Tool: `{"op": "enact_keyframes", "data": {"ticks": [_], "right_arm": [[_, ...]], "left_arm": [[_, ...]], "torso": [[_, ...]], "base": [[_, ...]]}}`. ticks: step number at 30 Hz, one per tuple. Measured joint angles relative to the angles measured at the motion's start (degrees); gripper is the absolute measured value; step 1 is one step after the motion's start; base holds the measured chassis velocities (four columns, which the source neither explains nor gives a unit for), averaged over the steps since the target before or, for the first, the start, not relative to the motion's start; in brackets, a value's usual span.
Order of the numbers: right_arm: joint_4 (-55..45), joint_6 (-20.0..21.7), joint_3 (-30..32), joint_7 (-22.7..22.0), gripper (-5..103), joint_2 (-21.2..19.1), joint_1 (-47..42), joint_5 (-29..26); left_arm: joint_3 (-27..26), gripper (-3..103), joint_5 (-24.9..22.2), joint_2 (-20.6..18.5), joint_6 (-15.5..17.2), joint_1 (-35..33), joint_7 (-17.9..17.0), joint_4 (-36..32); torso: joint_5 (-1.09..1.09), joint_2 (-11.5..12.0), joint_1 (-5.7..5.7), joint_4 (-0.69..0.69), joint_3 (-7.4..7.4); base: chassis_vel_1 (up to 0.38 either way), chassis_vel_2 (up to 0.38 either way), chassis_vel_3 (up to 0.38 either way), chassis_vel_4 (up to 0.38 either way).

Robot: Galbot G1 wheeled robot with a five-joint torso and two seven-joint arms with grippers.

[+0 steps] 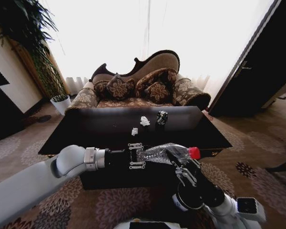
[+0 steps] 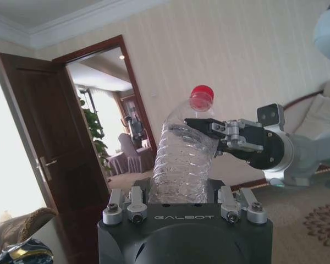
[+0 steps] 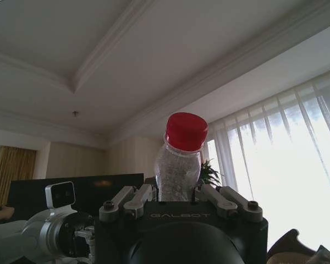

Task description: Move to the front of the table and place the trash on the table into the trash bin.

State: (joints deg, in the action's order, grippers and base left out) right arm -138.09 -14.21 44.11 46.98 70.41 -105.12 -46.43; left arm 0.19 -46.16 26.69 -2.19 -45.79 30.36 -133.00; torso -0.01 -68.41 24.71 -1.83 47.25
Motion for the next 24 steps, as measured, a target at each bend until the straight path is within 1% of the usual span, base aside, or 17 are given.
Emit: {"op": "enact_keyframes", "data": {"ticks": [2, 3, 4, 5, 7, 11, 12, 14, 15, 16, 17, 18, 19, 20, 21, 22, 24], "right_arm": [[0.8, -0.2, 1.5, -0.9, 22, -0.6, -0.2, 0.3], [0.8, -0.2, 1.5, -0.9, 22, -0.6, -0.2, 0.3], [1.3, -0.5, 2.7, -1.4, 21, -0.8, -0.5, 0.6], [1.6, -0.8, 3.4, -1.4, 21, -0.8, -0.7, 0.8], [2.2, -1.3, 4.5, -1.5, 21, -0.9, -1.0, 1.4], [3.7, -3.2, 7.0, -0.2, 21, -1.6, -2.1, 3.7], [3.7, -3.2, 7.0, -0.2, 21, -1.6, -2.1, 3.7], [4.4, -4.4, 7.9, 0.8, 21, -1.6, -2.7, 5.3], [5.1, -5.4, 8.7, 1.6, 21, -1.6, -3.0, 6.6], [5.4, -5.7, 8.9, 1.8, 21, -1.6, -3.1, 7.1], [5.4, -5.7, 8.9, 1.8, 21, -1.6, -3.1, 7.1], [5.8, -6.2, 9.3, 2.2, 21, -1.7, -3.2, 7.8], [6.8, -7.2, 10.2, 3.3, 21, -2.0, -3.5, 9.2], [7.6, -7.8, 10.8, 4.3, 21, -2.3, -3.6, 10.1], [9.0, -9.0, 11.8, 5.7, 21, -2.9, -3.7, 11.5], [9.0, -9.0, 11.8, 5.7, 21, -2.9, -3.7, 11.5], [11.9, -10.9, 12.8, 7.1, 21, -3.6, -3.7, 13.6]], "left_arm": [[-4.1, 61, -2.6, 1.0, -1.0, -4.2, -0.3, -0.9], [-4.1, 61, -2.6, 1.0, -1.0, -4.2, -0.3, -0.9], [-5.6, 67, -4.3, 2.0, -1.1, -5.8, -0.4, -1.3], [-6.2, 72, -5.0, 2.6, -1.1, -6.3, -0.6, -1.4], [-7.4, 72, -6.2, 3.5, -1.1, -7.0, -1.1, -1.6], [-12.1, 94, -11.2, 6.3, -0.3, -9.2, -3.7, -1.5], [-12.1, 94, -11.2, 6.3, -0.3, -9.2, -3.7, -1.5], [-13.9, 99, -15.4, 7.5, 0.4, -9.0, -6.5, -0.9], [-15.3, 99, -17.7, 8.3, 1.2, -8.5, -9.3, -0.2], [-16.0, 99, -18.4, 8.6, 1.8, -8.3, -10.7, 0.2], [-16.0, 99, -18.4, 8.6, 1.8, -8.3, -10.7, 0.2], [-16.9, 100, -18.9, 9.0, 2.5, -8.1, -12.5, 0.8], [-18.6, 100, -19.2, 9.5, 4.4, -7.8, -16.6, 1.9], [-19.5, 100, -19.1, 9.7, 5.6, -7.7, -18.9, 2.5], [-20.8, 100, -18.9, 9.8, 7.8, -7.7, -22.6, 3.4], [-20.8, 100, -18.9, 9.8, 7.8, -7.7, -22.6, 3.4], [-22.4, 100, -18.5, 10.0, 10.3, -7.7, -26.7, 4.3]], "torso": [[0.04, 0.0, 0.0, 0.0, 0.0], [0.04, 0.0, 0.0, 0.0, 0.0], [-0.01, 0.0, -0.01, 0.01, 0.0], [0.01, 0.0, 0.0, -0.02, 0.0], [0.0, 0.0, 0.0, -0.03, 0.0], [0.02, 0.0, 0.0, -0.02, 0.0], [0.02, 0.0, 0.0, -0.02, 0.0], [0.02, 0.0, 0.0, -0.02, 0.0], [0.01, 0.0, 0.0, -0.02, 0.0], [0.01, 0.0, 0.0, -0.02, 0.0], [0.01, 0.0, 0.0, -0.02, 0.0], [0.01, 0.0, -0.01, -0.02, 0.0], [0.01, 0.0, 0.0, -0.02, 0.0], [0.01, 0.0, 0.0, -0.02, 0.0], [0.01, 0.0, 0.0, -0.02, 0.01], [0.01, 0.0, 0.0, -0.02, 0.01], [0.0, 0.0, 0.01, -0.02, 0.01]], "base": [[0.0, 0.0, 0.0, 0.0], [0.0, 0.0, 0.0, 0.0], [0.0, 0.0, 0.0, 0.0], [0.0, 0.0, 0.0, 0.0], [0.0, 0.0, 0.0, 0.0], [0.0, 0.0, 0.0, 0.0], [0.0, 0.0, 0.0, 0.0], [0.0, 0.0, 0.0, 0.0], [0.0, 0.0, 0.0, 0.0], [0.0, 0.0, 0.0, 0.0], [0.0, 0.0, 0.0, 0.0], [0.0, 0.0, 0.0, 0.0], [0.0, 0.0, 0.0, 0.0], [0.0, 0.0, 0.0, 0.0], [0.0, 0.0, 0.0, 0.0], [0.0, 0.0, 0.0, 0.0], [0.0, 0.0, 0.0, 0.0]]}}
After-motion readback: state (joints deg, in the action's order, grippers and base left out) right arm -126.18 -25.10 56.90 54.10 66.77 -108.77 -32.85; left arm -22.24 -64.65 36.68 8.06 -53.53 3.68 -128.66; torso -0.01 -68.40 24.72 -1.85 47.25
